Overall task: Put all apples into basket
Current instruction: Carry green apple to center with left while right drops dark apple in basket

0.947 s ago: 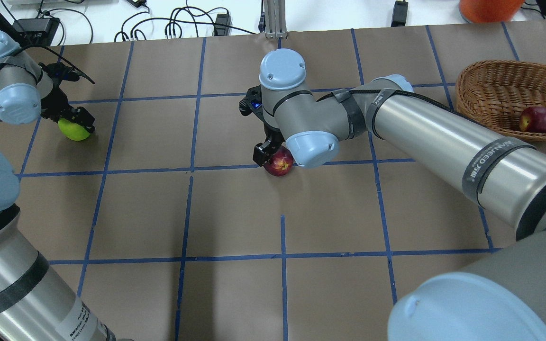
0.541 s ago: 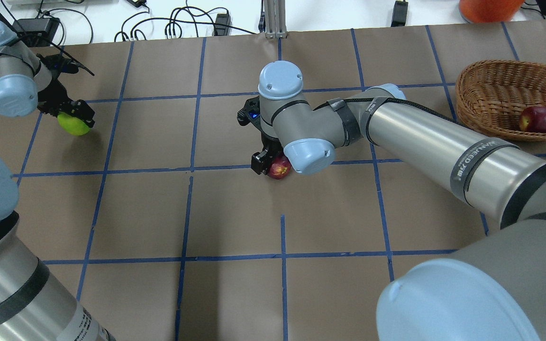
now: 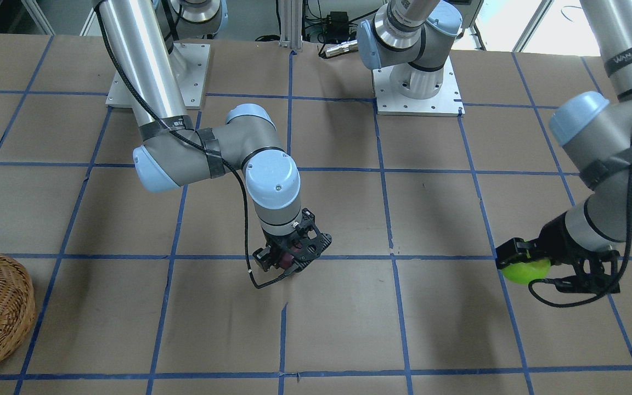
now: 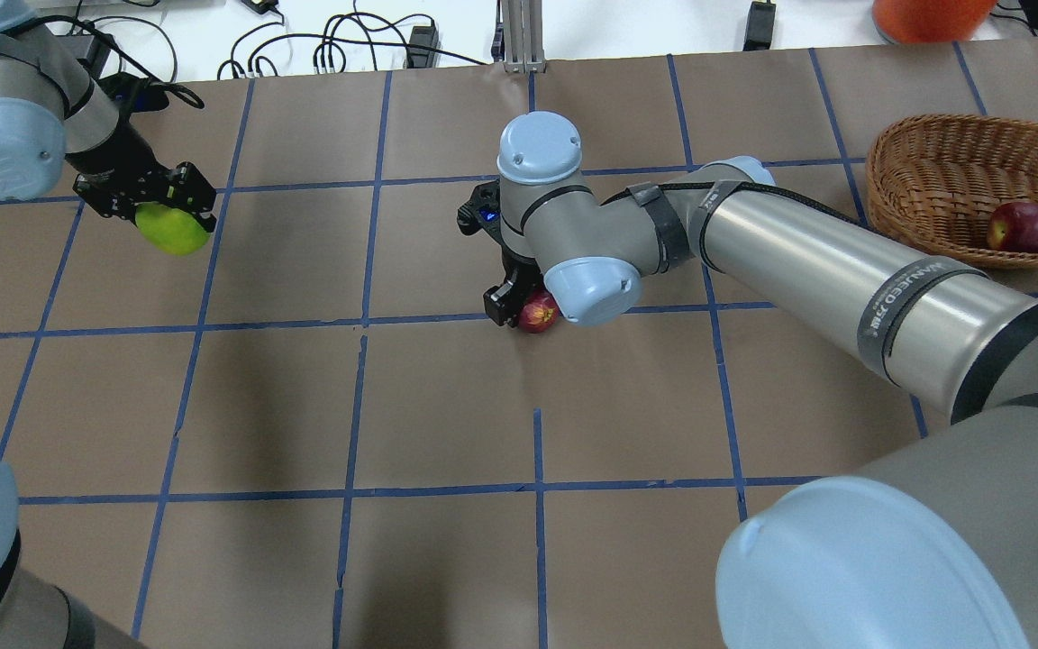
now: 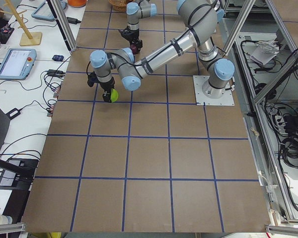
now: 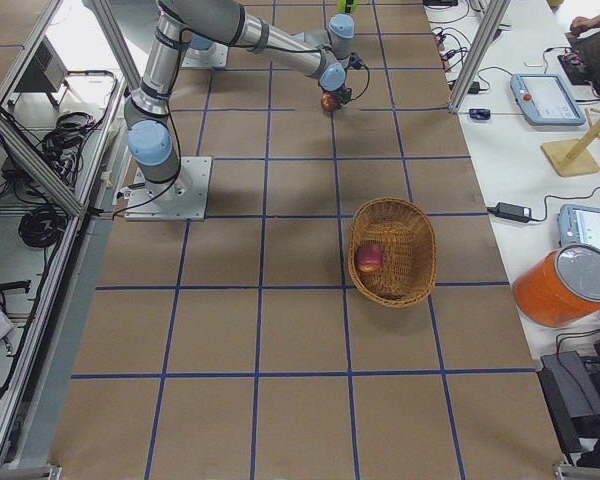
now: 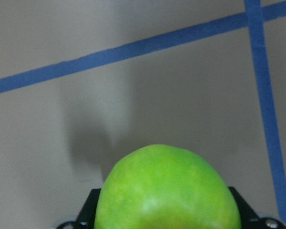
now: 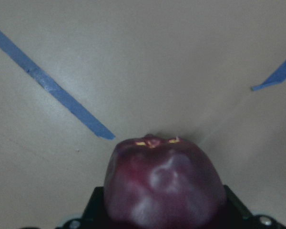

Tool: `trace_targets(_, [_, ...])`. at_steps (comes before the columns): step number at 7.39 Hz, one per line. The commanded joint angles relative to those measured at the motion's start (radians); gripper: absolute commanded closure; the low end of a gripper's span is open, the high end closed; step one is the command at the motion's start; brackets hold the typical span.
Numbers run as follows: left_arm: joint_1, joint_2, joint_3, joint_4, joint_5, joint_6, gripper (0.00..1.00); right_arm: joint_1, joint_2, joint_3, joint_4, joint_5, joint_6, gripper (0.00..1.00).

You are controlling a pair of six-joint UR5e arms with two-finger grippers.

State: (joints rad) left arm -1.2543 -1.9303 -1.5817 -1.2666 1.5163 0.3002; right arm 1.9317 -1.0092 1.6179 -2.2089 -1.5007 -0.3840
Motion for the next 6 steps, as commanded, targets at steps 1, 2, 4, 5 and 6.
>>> trace_targets(1, [-0.090,0.158,-0.136,-0.031,-0.071,-0.193,0.68,-0.111,-0.084,-0.041,0.116,-0.004,0.004,0.87])
trace_targets(2, [-0.214,0.177,-0.173,-0.004,-0.071,-0.402,0.68,-0.257,-0.142,-0.071,0.208,-0.018,-0.001,0.89])
trace_targets(4, [-0.461,0.107,-0.190,0.147,-0.070,-0.782,0.69,-0.576,-0.180,-0.072,0.241,-0.074,-0.178,0.89])
trace_targets(5, [-0.538,0.061,-0.190,0.189,-0.067,-0.906,0.69,-0.693,-0.166,-0.088,0.226,-0.108,-0.331,0.89])
trace_targets(6, [-0.592,0.018,-0.192,0.264,-0.064,-0.973,0.69,-0.762,-0.132,-0.113,0.213,-0.108,-0.471,0.89])
